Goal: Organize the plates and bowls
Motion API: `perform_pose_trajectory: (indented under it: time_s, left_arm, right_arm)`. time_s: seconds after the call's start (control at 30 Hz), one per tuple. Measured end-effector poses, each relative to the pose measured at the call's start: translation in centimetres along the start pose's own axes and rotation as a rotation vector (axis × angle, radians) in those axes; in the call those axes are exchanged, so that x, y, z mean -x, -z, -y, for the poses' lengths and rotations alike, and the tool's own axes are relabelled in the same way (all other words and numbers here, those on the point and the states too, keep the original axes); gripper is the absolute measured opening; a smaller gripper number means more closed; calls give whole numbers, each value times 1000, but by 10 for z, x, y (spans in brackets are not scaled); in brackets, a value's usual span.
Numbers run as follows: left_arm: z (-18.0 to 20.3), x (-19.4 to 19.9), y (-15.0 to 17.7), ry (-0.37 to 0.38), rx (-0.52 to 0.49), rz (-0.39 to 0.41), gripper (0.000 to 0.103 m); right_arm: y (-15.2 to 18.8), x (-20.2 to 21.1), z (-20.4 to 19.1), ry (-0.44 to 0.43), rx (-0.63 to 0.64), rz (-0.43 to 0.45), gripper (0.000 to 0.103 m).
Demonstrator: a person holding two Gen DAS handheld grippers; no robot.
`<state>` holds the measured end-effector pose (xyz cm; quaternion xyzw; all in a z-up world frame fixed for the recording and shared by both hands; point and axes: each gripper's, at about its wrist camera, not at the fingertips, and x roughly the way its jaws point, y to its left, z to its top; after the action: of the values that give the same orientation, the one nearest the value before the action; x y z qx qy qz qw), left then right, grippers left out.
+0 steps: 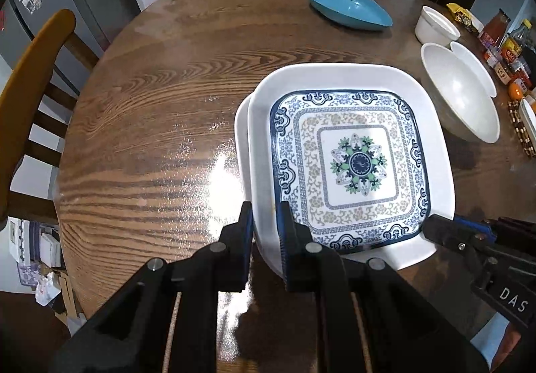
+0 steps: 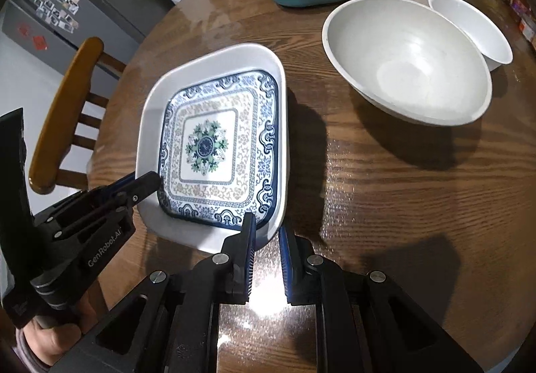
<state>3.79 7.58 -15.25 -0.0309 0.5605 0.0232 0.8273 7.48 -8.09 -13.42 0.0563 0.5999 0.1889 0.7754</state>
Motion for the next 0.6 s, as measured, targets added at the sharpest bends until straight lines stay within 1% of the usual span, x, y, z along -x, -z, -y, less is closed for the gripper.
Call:
perform_pose_trajectory:
  time_s: [0.13,0.23,0.27,0.33,0.4,0.43,0.47,0.5,0.53,0.57,0.6]
  left_arm:
    - [2,-6,-3,-6,2,-14,12]
    - [5,-8,-3,2,3,-24,13]
    - [3,-8,-2,1,8,-22,16]
    - [2,-5,-3,2,18,-4,16]
    - [-1,4,-7,4,27,19,20]
    - [-2,9,-9,8,32,33,30]
    - [-3,17,-12,10,39,59,44]
    - [-4,23,-14,5,43,79,52]
    - [-4,29,-16,0,45,98,65]
    - [-5,38,-19,-3,48,127,70]
    - [-5,43,-22,-2,48,142,71]
  right_arm:
    - [-5,-3,-1,20,6,9,15]
    - [-9,-6,2,39,-1,-2,16]
    - [-9,-7,3,36,-8,-6,17]
    - [-11,-7,3,19,-11,-2,18]
    - [-11,-3,3,28,-2,8,18]
    - [-11,1,2,35,6,16,18]
    - [-11,5,1,39,15,26,18]
    - [-11,12,0,42,27,44,18]
    - [-12,18,0,46,39,60,20]
    - [-13,25,-1,57,52,79,22]
    - [-14,32,-2,67,66,100,27]
